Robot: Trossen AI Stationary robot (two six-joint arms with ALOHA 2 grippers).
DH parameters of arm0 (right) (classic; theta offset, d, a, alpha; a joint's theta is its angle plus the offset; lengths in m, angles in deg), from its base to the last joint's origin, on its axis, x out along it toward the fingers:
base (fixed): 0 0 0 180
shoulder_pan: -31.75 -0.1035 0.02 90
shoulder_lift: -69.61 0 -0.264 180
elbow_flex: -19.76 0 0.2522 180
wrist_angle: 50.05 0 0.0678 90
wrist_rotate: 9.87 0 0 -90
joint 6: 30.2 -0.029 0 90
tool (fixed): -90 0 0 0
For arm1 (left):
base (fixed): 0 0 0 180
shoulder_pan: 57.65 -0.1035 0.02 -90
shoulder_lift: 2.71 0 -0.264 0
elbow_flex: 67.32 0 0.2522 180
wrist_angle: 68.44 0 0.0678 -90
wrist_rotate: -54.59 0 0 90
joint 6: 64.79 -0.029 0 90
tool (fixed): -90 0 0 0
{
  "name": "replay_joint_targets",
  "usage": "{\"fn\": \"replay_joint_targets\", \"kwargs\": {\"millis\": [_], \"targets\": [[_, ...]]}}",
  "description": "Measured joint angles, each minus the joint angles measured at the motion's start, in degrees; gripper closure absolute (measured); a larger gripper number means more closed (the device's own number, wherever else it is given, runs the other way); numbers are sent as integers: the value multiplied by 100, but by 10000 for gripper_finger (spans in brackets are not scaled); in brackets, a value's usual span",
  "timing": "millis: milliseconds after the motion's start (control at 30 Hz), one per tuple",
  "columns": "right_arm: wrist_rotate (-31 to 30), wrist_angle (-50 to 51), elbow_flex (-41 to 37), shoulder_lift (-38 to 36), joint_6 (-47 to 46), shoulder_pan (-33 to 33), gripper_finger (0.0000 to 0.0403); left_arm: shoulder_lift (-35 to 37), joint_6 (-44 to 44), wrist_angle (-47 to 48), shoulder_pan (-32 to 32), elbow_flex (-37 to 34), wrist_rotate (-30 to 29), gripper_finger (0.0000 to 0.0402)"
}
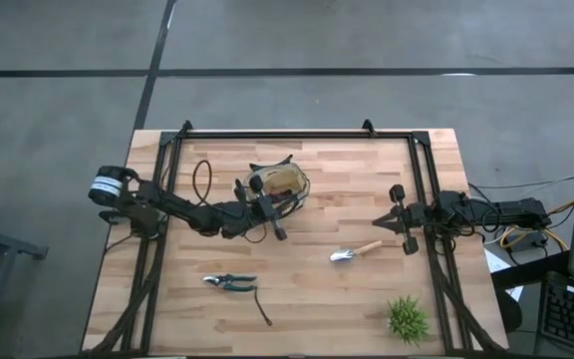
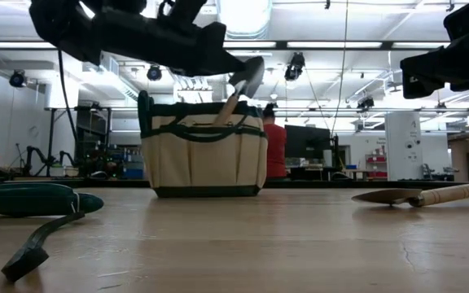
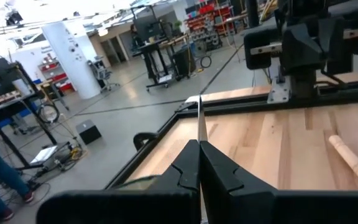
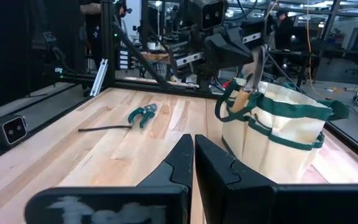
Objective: Pick & Place Garden tools in Gardening bag
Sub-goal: Put the left trowel into the gardening bag
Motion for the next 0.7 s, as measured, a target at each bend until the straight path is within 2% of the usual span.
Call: {"fn": "replay_joint_targets", "kwargs": {"millis": [400,700], "targets": [[0,-2,0,0,0,0,394,64,252,706,402,0,-1202,397],[0,-1,-1,2,0,1,394,205,1190,1639,457,0,-1297,391]]}}
